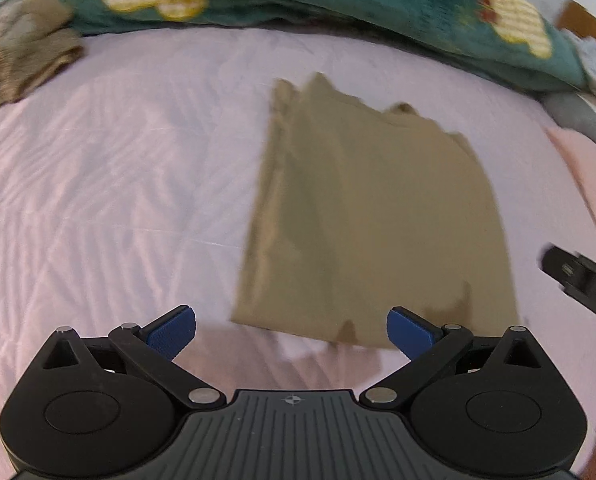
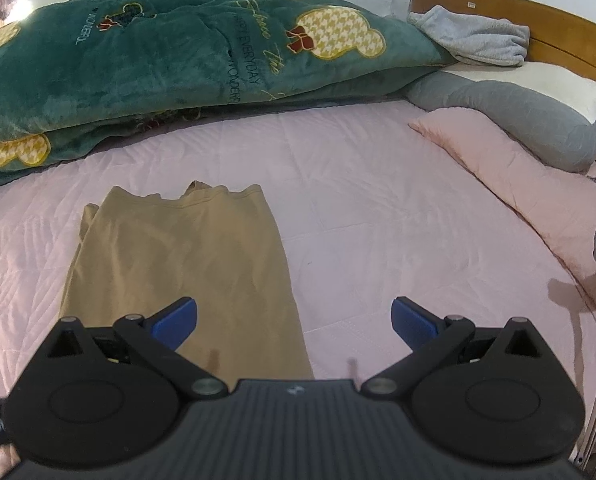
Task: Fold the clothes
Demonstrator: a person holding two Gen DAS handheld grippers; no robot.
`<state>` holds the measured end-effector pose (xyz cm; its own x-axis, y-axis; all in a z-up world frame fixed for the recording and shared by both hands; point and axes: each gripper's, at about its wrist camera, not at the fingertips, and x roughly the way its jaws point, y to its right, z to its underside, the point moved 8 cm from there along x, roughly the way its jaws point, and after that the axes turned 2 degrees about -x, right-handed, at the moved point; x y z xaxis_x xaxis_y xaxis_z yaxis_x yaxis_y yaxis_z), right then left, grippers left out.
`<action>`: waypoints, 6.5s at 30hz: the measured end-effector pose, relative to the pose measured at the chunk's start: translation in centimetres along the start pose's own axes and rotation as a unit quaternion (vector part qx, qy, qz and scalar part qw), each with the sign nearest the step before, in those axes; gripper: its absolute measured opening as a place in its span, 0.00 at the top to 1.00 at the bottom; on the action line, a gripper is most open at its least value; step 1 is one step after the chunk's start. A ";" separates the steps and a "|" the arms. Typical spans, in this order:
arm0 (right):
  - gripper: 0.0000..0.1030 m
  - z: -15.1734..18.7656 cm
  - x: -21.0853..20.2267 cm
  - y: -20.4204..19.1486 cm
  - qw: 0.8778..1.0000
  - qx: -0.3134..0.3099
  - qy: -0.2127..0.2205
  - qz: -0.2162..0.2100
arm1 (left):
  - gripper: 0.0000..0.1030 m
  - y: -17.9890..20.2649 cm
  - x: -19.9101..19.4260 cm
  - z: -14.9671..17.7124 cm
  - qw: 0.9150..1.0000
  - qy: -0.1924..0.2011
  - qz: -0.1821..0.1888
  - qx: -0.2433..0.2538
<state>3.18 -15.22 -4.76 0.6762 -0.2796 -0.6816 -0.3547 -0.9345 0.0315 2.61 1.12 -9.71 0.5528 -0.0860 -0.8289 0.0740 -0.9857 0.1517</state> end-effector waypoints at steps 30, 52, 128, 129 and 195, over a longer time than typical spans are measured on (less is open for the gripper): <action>0.00 -0.3 -0.4 0.9 1.000 0.016 0.009 -0.004 | 0.01 1.9 -1.2 -0.7 0.990 0.060 -0.038 0.120; 0.00 -3.4 3.6 0.5 0.999 -0.043 -0.003 -0.029 | 0.02 3.5 2.7 -4.5 0.988 -0.024 -0.002 0.151; 0.88 -9.9 19.2 -1.6 0.968 -0.067 -0.043 -0.237 | 0.58 5.3 15.4 -18.2 0.972 0.070 -0.034 0.221; 0.88 -10.0 18.5 -1.6 0.968 -0.068 -0.037 -0.240 | 0.56 5.0 14.9 -17.8 0.973 0.071 -0.032 0.218; 0.94 5.1 -4.8 -5.2 0.871 -0.188 -0.202 -0.406 | 0.70 3.3 11.2 -9.0 0.965 0.076 0.032 0.248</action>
<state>-1.50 -7.90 -5.39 0.2954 0.5373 -0.7900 0.4231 -0.8149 -0.3960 16.56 -1.82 -13.68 0.6606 -0.1639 -0.7326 -0.3506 -0.9302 -0.1081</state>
